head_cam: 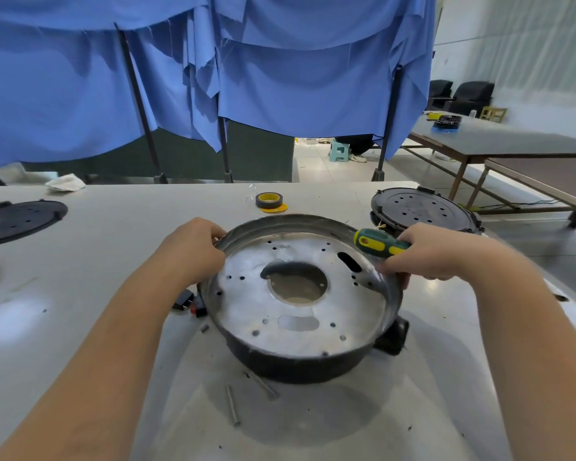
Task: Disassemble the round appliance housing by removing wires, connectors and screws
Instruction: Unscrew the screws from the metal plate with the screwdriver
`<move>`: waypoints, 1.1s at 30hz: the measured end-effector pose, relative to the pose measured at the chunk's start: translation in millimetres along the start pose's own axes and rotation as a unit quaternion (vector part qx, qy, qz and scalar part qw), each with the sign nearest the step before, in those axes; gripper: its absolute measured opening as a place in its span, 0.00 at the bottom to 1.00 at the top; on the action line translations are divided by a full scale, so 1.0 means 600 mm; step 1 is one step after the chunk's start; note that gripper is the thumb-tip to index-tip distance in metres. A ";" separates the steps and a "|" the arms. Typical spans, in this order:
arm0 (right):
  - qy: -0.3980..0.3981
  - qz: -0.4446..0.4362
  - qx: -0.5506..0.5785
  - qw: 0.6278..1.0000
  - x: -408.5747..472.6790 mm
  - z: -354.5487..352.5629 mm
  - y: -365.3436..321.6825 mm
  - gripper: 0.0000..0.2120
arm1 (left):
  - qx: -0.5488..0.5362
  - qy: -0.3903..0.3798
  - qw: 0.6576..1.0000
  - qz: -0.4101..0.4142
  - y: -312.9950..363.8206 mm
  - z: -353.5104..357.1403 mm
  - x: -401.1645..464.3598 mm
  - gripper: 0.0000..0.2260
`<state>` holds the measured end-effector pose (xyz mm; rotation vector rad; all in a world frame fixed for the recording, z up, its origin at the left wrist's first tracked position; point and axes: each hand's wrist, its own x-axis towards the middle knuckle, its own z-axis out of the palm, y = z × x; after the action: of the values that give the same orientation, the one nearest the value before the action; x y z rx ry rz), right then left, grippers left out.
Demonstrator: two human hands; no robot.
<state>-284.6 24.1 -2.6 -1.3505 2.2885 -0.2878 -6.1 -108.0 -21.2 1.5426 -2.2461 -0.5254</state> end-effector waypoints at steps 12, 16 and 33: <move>0.140 -0.120 0.049 0.982 0.011 0.017 -0.011 0.14 | -0.106 0.068 0.983 0.133 0.029 0.029 -0.006 0.12; 0.168 -0.137 0.056 0.975 0.011 0.018 -0.014 0.12 | -0.118 0.064 0.981 0.136 0.030 0.025 -0.007 0.10; 0.258 0.015 0.048 0.965 0.002 -0.023 0.026 0.08 | -0.132 -0.189 0.973 -0.031 0.031 0.017 -0.015 0.10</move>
<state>-303.7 30.2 2.9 -1.3033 2.6616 -0.8119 -23.1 -92.5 -21.5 1.4739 -2.2757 -1.1726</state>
